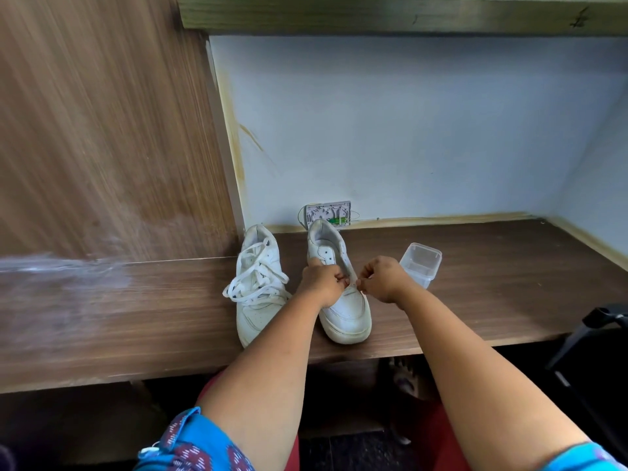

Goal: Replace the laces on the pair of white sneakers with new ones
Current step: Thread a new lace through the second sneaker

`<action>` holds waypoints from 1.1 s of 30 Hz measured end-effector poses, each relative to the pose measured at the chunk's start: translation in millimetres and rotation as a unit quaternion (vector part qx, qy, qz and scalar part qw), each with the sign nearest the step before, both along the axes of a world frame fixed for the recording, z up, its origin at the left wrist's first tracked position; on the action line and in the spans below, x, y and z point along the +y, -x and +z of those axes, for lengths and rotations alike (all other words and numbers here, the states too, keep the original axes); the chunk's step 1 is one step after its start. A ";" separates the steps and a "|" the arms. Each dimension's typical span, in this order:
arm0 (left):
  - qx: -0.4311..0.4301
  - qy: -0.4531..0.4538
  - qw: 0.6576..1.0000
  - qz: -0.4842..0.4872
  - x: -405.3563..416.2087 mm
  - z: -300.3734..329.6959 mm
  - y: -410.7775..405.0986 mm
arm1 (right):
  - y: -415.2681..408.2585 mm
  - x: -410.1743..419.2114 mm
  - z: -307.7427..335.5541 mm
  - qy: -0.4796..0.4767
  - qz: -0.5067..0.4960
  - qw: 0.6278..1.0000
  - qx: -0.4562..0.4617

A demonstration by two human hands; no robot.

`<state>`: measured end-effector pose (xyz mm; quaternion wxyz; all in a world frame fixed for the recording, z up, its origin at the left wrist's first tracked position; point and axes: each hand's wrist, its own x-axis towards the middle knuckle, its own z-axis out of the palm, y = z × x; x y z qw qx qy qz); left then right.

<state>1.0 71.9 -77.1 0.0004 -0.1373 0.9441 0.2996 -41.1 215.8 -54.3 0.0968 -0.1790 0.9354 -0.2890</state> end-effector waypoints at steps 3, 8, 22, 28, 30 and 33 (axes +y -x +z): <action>-0.044 0.032 0.998 -0.040 -6.6 4.0 -3.5 | -0.5 10.4 20.2 0.072 -0.018 0.997 -0.032; -0.070 0.028 0.995 -0.058 -10.2 8.1 -5.3 | -2.8 15.1 59.1 0.289 -0.083 0.951 0.078; -0.069 0.013 0.996 -0.047 -5.2 5.9 -6.4 | -1.7 13.9 31.3 0.000 0.023 0.999 0.037; -0.078 0.021 0.995 -0.054 -6.3 5.1 -4.6 | -10.7 27.0 78.8 0.613 -0.037 0.769 -0.178; -0.078 0.030 0.995 -0.056 -5.2 6.3 -5.3 | -9.8 18.2 70.4 0.482 -0.057 0.864 -0.136; -0.075 0.027 0.995 -0.055 -3.7 7.9 -7.6 | -5.5 5.2 29.6 -0.039 -0.013 0.998 0.042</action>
